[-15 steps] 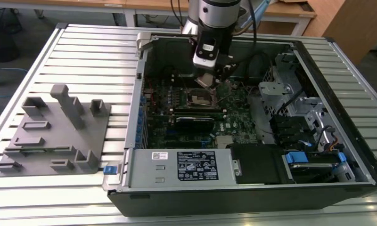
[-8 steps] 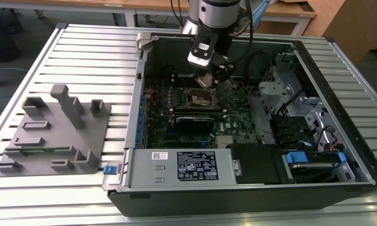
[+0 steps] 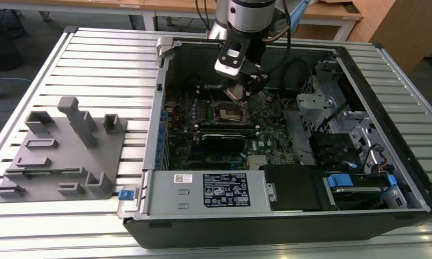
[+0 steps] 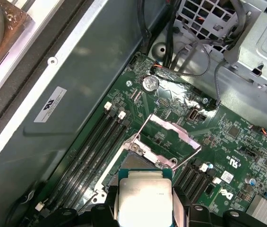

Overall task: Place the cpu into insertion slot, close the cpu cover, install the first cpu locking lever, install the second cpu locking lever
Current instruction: 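Place the cpu into insertion slot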

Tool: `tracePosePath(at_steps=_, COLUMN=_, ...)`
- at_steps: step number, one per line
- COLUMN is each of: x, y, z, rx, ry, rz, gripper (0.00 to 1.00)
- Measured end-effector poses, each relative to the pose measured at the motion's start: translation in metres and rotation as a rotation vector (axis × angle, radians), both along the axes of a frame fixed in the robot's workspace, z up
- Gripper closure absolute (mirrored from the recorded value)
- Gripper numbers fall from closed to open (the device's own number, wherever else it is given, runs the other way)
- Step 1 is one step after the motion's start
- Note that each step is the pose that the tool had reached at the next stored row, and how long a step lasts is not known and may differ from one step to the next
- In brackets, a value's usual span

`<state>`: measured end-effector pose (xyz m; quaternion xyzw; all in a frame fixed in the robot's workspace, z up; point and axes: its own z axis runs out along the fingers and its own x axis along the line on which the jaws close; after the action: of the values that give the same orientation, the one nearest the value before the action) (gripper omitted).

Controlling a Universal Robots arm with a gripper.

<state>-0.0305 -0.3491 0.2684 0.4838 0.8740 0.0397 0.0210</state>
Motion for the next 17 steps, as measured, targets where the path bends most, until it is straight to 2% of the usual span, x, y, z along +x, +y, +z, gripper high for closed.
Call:
tracePosePath(at_steps=11, x=0.0, y=0.0, z=0.0, rx=0.0, ry=0.0, rz=-0.006, gripper=0.46)
tracePosePath(at_steps=17, x=0.0, y=0.0, z=-0.0004, rx=0.0, ry=0.0, rz=-0.062, gripper=0.46)
